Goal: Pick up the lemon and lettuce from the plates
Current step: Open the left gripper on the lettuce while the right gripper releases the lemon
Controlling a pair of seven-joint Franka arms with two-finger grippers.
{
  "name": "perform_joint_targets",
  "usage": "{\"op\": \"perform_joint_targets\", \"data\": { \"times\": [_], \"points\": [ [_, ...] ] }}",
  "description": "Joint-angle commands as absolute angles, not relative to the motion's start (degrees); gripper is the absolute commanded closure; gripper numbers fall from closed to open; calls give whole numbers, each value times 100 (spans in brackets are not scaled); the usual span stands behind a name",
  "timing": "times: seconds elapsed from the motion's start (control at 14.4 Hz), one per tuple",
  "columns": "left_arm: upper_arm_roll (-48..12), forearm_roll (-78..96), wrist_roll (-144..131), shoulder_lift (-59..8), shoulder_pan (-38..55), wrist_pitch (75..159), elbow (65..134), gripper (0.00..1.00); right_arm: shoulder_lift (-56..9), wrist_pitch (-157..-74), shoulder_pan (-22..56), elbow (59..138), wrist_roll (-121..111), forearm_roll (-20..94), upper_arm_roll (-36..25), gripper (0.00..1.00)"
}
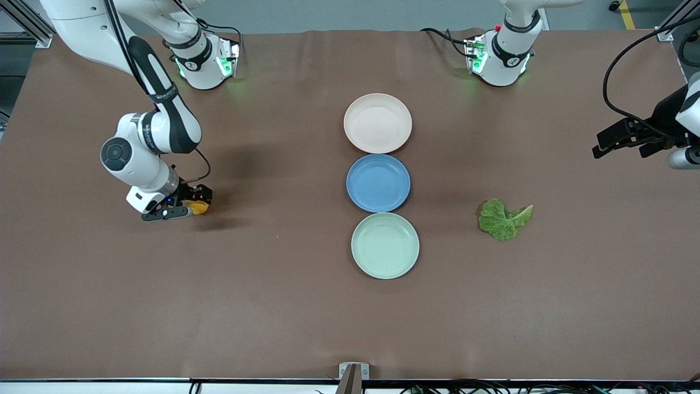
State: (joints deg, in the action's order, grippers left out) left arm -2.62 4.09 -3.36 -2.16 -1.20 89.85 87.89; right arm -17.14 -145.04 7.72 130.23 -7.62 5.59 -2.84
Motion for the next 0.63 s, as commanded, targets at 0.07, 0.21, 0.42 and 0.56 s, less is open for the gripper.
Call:
{"op": "perform_joint_targets", "data": {
  "times": [0.07,0.21,0.42,0.56],
  "points": [
    [-264,272,-360,-369,-114,8859,8402,0,-1661,-12468,607,11650,-870,659,-264,0],
    [-264,281,-360,-369,-105,8859,8402,0,-1644,-11396,484,10806,-879,580,-281,0],
    [-264,316,-369,-360,-105,8859,8394,0,-1582,-10339,220,9960,-870,309,-281,0],
    [-272,282,-360,-343,-97,8859,8376,0,-1486,-9855,176,9556,-853,80,-281,0]
  ]
}}
